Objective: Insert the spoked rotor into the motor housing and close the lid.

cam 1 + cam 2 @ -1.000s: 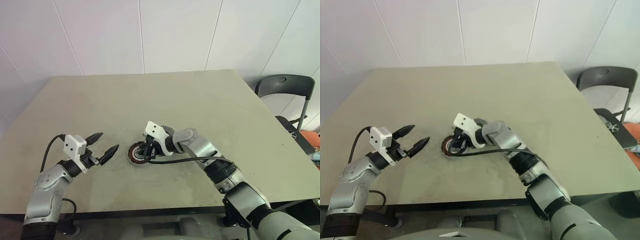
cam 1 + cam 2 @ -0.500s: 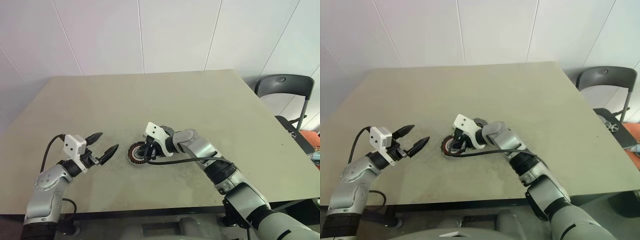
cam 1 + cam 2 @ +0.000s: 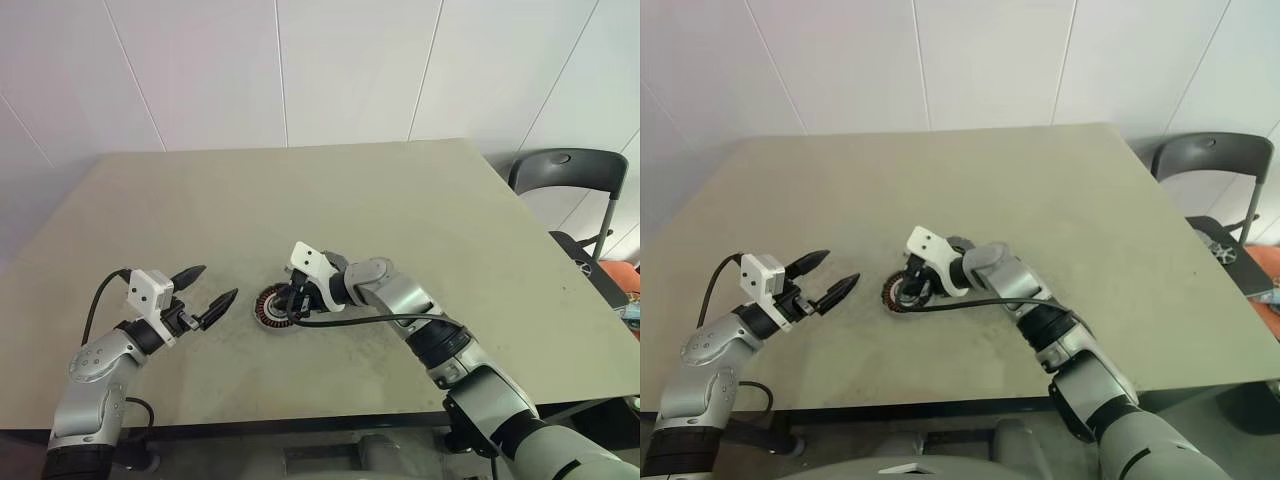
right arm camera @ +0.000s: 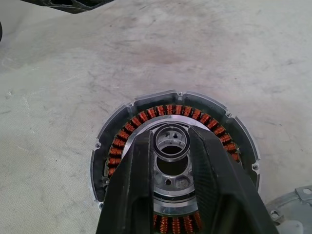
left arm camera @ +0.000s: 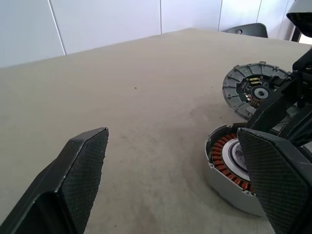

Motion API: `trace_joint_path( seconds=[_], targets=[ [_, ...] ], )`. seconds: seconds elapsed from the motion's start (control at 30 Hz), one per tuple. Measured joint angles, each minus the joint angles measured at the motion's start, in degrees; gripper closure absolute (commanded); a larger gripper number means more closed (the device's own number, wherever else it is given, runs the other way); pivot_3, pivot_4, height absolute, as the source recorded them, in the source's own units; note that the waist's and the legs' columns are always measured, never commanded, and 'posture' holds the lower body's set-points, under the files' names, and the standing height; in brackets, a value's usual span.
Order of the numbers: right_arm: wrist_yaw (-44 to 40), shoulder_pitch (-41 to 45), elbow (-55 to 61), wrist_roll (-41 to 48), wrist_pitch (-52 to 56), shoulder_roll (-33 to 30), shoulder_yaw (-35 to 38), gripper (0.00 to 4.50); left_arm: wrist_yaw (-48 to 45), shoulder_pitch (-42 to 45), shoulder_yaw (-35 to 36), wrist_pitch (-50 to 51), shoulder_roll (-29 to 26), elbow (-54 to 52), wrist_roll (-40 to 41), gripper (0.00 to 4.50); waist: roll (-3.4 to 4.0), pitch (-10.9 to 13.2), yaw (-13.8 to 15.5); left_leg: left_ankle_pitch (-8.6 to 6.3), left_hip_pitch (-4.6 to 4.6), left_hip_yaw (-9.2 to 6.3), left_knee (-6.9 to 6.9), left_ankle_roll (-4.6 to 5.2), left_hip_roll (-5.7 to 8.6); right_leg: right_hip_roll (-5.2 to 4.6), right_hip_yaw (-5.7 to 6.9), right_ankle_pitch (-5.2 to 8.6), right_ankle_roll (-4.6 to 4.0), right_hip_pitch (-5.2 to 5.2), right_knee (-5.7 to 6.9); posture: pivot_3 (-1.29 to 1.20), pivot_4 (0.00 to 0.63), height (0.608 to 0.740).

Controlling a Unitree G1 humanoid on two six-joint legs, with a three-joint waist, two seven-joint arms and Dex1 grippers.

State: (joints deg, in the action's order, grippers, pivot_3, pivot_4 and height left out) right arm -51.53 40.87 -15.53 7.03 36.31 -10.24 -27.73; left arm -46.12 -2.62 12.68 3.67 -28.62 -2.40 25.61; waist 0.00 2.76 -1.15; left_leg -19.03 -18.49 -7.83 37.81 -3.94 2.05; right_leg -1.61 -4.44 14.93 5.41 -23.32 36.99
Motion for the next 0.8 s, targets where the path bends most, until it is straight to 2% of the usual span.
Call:
trace_joint_path(
  seconds=[0.17,0.3,0.43,0.67,0.8],
  targets=[
    [-0.33,-0.36,-0.10,0.08,0.40,0.00,0.01,1.07,0.01,0.00,0.00,-0.01,0.00,0.01,-0.02,0.00,0.00,0.00,0.01,0.00,0.00,0.00,-0.01,0.00,0.00,0.00,0.00,0.00,0.00,0.00,0.00,0.00,0.000,0.740],
    [-0.27,-0.76,-0.14,0.66,0.98,0.39,1.04,1.07,0.00,0.00,0.00,-0.01,0.00,0.03,-0.02,0.00,0.01,0.00,0.01,0.00,0.00,0.00,-0.01,0.00,0.00,0.00,0.00,0.00,0.00,0.00,0.00,0.00,0.000,0.740],
    [1.80,-0.74,-1.42,1.01,0.95,1.91,3.48,2.02,-0.01,0.01,-0.07,-0.02,0.01,0.05,-0.03,0.00,0.01,0.01,-0.03,0.00,0.00,0.00,-0.01,0.00,0.00,0.01,0.00,0.00,0.00,0.00,0.00,0.00,0.000,0.740],
    [3.24,-0.99,-2.22,-0.18,-0.28,3.10,3.10,4.47,0.02,0.02,-0.22,-0.03,0.09,0.08,-0.05,0.00,0.01,0.01,-0.02,0.00,0.00,0.00,-0.09,0.00,0.00,0.00,0.00,0.00,0.00,-0.04,-0.02,0.00,0.000,0.740],
    [3.36,-1.43,-2.67,-1.36,-0.94,3.95,1.52,4.47,0.07,0.03,-0.25,-0.03,0.18,0.12,-0.07,0.00,0.02,0.01,-0.03,0.00,0.00,0.00,-0.11,0.00,0.00,0.00,0.00,0.00,0.00,-0.05,-0.02,0.00,0.000,0.740]
  ],
)
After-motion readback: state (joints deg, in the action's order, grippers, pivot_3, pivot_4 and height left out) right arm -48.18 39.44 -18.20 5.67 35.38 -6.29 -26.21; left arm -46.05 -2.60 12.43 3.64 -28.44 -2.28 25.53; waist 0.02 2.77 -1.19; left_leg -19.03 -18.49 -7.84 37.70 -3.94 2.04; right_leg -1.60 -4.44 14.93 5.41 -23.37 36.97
